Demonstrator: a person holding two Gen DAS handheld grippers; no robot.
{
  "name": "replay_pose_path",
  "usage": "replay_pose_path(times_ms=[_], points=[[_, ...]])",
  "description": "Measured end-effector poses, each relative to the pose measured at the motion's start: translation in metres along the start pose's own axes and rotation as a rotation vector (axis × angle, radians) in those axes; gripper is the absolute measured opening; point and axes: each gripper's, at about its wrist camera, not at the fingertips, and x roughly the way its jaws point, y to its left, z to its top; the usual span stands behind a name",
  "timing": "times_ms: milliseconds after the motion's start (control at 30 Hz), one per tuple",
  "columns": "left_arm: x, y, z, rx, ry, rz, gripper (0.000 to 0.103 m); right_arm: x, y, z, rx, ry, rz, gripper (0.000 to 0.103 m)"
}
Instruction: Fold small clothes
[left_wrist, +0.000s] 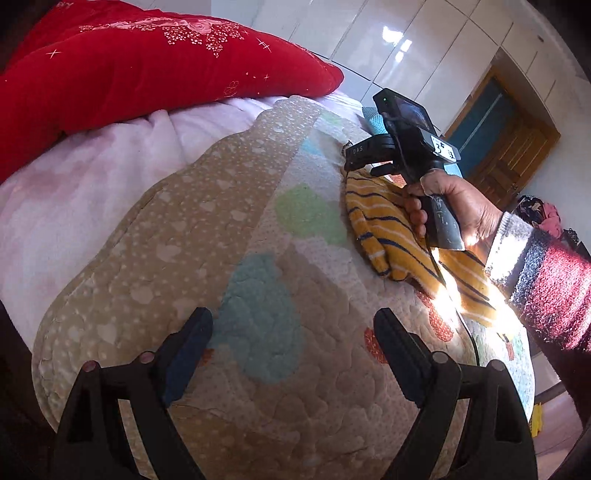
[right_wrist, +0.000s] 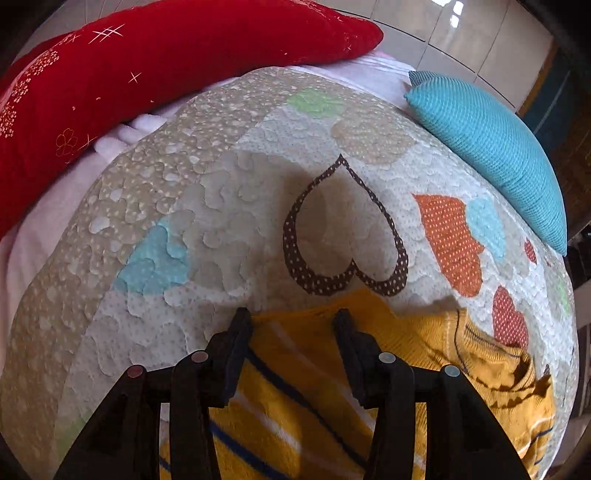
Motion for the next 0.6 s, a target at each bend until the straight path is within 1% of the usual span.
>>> replay_pose_path(times_ms=[33, 67, 133, 200, 267, 333, 367, 400, 467, 500, 533, 600], points=[[-0.001, 0.000, 0.001, -0.005, -0.001, -0.007, 0.088, -0.005, 0.000, 0.001, -0.010, -0.001, 0.000, 0.054], [-0.004, 0.001, 0.002, -0.012, -0.004, -0.015, 0.088, -0.016, -0.001, 0.000, -0.014, -0.027, 0.017, 0.054], [-0.009, 0.004, 0.003, -0.022, -0.013, -0.019, 0.088, -0.049, -0.003, -0.014, -0.023, -0.087, 0.101, 0.054], [-0.013, 0.009, 0.004, -0.040, -0.018, -0.024, 0.088, -0.082, 0.003, -0.039, -0.085, -0.113, 0.185, 0.054], [-0.017, 0.015, 0.004, -0.058, -0.018, -0.020, 0.088, -0.109, 0.016, -0.072, -0.192, -0.119, 0.243, 0.054], [-0.018, 0.019, 0.004, -0.073, -0.019, 0.000, 0.088, -0.129, 0.032, -0.107, -0.290, -0.121, 0.282, 0.049], [-0.019, 0.022, 0.003, -0.082, -0.017, 0.006, 0.088, -0.134, 0.040, -0.124, -0.326, -0.121, 0.297, 0.041], [-0.020, 0.024, 0.003, -0.095, -0.015, 0.006, 0.088, -0.137, 0.048, -0.137, -0.356, -0.120, 0.309, 0.037], [-0.022, 0.025, 0.001, -0.112, -0.012, 0.002, 0.088, -0.133, 0.062, -0.158, -0.404, -0.121, 0.294, 0.036], [-0.024, 0.025, 0.000, -0.112, -0.012, 0.001, 0.088, -0.126, 0.068, -0.164, -0.417, -0.109, 0.276, 0.031], [-0.025, 0.024, -0.001, -0.108, -0.011, 0.004, 0.088, -0.116, 0.071, -0.169, -0.418, -0.092, 0.261, 0.028], [-0.028, 0.023, -0.004, -0.100, -0.010, 0.005, 0.088, -0.099, 0.073, -0.175, -0.413, -0.084, 0.213, 0.026]])
